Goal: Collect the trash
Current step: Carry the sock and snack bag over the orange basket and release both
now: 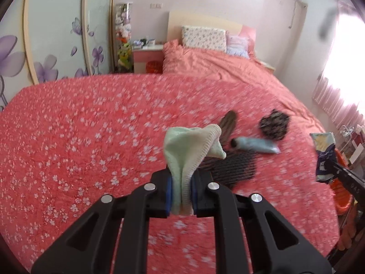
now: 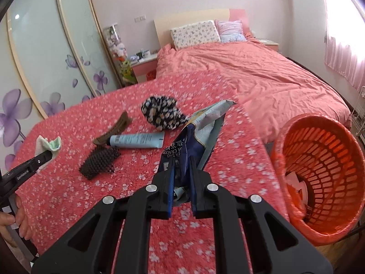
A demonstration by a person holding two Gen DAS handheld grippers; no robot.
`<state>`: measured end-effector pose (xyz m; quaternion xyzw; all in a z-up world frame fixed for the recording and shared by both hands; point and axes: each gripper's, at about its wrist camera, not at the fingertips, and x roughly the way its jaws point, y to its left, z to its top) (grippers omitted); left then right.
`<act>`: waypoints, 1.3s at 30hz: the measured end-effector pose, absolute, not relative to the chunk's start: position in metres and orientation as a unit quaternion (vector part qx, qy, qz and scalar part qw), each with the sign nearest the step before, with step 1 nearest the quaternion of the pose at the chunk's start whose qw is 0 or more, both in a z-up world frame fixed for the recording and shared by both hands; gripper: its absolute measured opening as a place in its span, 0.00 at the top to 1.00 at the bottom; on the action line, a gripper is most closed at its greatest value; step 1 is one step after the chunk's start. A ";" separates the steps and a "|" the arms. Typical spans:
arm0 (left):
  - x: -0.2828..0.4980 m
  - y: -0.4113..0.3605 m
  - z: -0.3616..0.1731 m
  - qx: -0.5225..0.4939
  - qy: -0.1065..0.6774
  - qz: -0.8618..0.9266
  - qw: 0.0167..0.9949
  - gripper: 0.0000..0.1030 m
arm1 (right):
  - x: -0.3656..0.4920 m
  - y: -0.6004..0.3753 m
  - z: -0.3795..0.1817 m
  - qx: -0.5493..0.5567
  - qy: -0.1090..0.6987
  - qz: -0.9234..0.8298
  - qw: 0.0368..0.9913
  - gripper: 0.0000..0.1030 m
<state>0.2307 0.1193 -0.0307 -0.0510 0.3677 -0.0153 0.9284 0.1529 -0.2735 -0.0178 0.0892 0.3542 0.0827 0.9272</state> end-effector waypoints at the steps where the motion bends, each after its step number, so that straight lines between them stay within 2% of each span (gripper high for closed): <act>1: 0.226 0.112 -0.022 -0.049 0.360 -0.022 0.931 0.87 | 0.149 -0.278 -0.015 0.090 0.349 0.081 0.929 0.89; 7: 0.214 0.062 0.007 -0.041 0.344 -0.068 0.936 0.87 | 0.132 -0.301 0.000 0.087 0.334 0.059 0.937 0.89; 16: 0.209 -0.032 0.017 -0.015 0.341 -0.148 0.928 0.87 | 0.111 -0.350 0.005 0.080 0.318 -0.001 0.945 0.89; 35: 0.225 -0.221 -0.022 0.025 0.375 -0.294 0.879 0.86 | 0.107 -0.463 -0.022 0.123 0.325 -0.071 0.935 0.89; 39: 0.235 -0.252 -0.033 0.040 0.387 -0.305 0.869 0.83 | 0.117 -0.479 -0.029 0.130 0.331 -0.079 0.931 0.88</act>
